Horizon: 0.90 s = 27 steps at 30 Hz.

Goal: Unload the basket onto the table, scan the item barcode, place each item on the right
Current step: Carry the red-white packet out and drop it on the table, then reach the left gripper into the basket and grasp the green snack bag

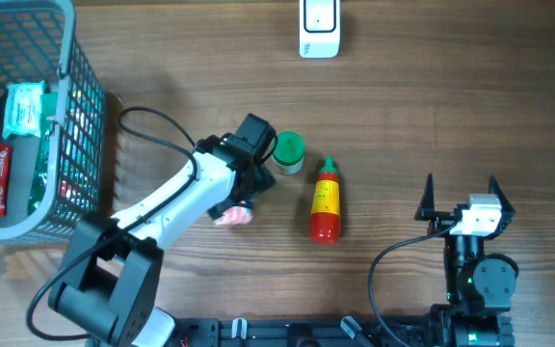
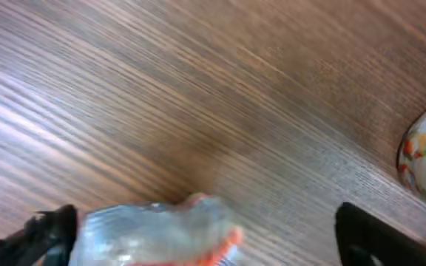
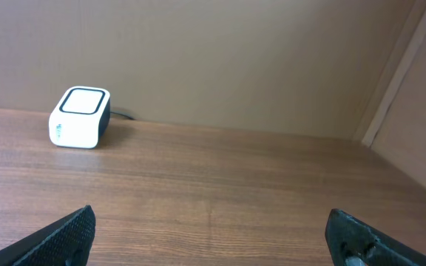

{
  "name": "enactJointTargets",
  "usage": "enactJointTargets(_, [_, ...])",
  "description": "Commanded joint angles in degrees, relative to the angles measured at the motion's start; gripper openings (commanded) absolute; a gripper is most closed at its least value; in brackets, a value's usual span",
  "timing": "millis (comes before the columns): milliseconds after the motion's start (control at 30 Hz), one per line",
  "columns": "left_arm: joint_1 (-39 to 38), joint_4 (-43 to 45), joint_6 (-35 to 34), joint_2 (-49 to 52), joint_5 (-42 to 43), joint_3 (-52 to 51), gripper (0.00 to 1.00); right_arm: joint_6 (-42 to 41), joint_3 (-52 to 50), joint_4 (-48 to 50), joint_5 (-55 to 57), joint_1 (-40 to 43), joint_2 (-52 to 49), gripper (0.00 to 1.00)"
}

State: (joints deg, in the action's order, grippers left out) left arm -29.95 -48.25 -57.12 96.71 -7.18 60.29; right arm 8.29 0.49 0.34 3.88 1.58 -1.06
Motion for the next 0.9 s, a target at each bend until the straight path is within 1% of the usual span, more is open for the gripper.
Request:
enactJointTargets(0, [1.1,-6.1,1.4,-5.7,-9.5,8.2,1.0,0.7,-0.1,0.2,-0.7,-0.1,0.3,1.0])
enactJointTargets(100, [2.8,-12.9,1.5,-10.4,-16.7,18.1,1.0,0.7,-0.1,0.2,-0.7,-0.1,0.3,1.0])
enactJointTargets(133, [3.5,-13.9,2.9,-11.9,-17.9,21.7,1.0,0.7,-0.1,0.2,-0.7,-0.1,0.3,1.0])
enactJointTargets(233, [5.8,-13.3,10.3,-15.4,-18.3,31.0,1.0,0.7,-0.1,0.2,-0.7,-0.1,0.3,0.99])
enactJointTargets(267, [6.8,-13.1,11.6,-16.4,-19.1,33.5,1.0,0.7,-0.1,0.2,-0.7,-0.1,0.3,1.0])
enactJointTargets(333, [9.4,-12.7,11.9,-18.1,-20.3,37.4,1.0,0.7,-0.1,0.2,-0.7,-0.1,0.3,1.0])
enactJointTargets(400, [12.8,-11.8,11.9,-19.6,-20.4,39.2,1.0,0.7,-0.1,0.2,-0.7,-0.1,0.3,1.0])
enactJointTargets(500, [19.4,-10.7,11.9,-20.9,-20.6,39.3,1.0,0.7,-0.1,0.2,-0.7,-0.1,0.3,1.0])
enactJointTargets(633, [31.4,-11.3,11.8,-19.9,-20.5,39.3,1.0,0.7,-0.1,0.2,-0.7,-0.1,0.3,1.0])
enactJointTargets(667, [35.5,-12.0,11.6,-18.9,-19.9,39.3,1.0,0.7,-0.1,0.2,-0.7,-0.1,0.3,1.0])
enactJointTargets(767, [44.6,-13.4,11.3,-16.3,-14.7,39.3,1.0,0.7,-0.1,0.2,-0.7,-0.1,0.3,1.0])
enactJointTargets(833, [51.4,-15.4,8.5,-13.3,-8.2,39.2,1.0,0.7,-0.1,0.2,-0.7,-0.1,0.3,1.0])
enactJointTargets(867, [53.6,-16.1,7.2,-12.0,-6.1,39.2,1.0,0.7,-0.1,0.2,-0.7,-0.1,0.3,1.0])
